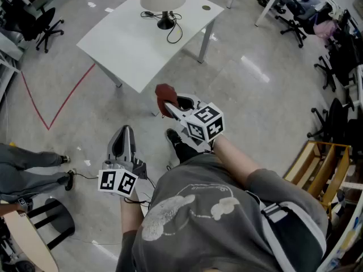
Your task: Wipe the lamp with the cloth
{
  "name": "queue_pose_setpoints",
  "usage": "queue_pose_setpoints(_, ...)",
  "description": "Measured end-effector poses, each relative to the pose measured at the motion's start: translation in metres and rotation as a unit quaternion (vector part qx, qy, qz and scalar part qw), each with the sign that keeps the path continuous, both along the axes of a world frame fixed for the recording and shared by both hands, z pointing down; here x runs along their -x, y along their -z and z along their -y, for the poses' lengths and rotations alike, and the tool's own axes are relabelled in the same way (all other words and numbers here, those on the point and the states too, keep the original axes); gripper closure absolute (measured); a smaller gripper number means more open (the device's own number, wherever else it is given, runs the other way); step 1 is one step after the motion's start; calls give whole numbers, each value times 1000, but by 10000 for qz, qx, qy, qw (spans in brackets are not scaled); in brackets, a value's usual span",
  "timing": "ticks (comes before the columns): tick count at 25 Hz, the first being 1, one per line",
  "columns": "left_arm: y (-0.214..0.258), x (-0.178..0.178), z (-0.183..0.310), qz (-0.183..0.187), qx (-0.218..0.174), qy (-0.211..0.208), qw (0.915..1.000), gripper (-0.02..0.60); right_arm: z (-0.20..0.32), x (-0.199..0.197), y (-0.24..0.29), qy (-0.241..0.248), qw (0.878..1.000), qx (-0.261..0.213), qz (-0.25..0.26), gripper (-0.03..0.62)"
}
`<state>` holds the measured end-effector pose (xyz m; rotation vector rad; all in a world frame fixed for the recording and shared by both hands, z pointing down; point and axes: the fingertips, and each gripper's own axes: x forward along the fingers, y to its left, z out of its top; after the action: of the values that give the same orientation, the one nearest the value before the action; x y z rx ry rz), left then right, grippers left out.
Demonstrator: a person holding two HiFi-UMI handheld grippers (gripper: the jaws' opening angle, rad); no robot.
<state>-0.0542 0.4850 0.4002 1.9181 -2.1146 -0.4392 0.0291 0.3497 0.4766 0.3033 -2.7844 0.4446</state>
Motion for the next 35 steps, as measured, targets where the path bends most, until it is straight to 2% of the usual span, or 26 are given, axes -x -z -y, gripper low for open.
queue_pose_setpoints(8,5,69,54,133,77,202,9997,574,59,81,9,174,9997,2,161,497)
queue_pose_setpoints(21,19,144,164,155,102,336,9993,574,165,156,-5,237,9994,244,-2,497)
queue_pose_setpoints(30,35,170,182,380,-36,427,9984,574,180,182,10,312,9992,169,175,497)
queue_pose_setpoints(35,41,196,197,419,-144,269,9987,574,183,194,16,130,9996,110,240,497)
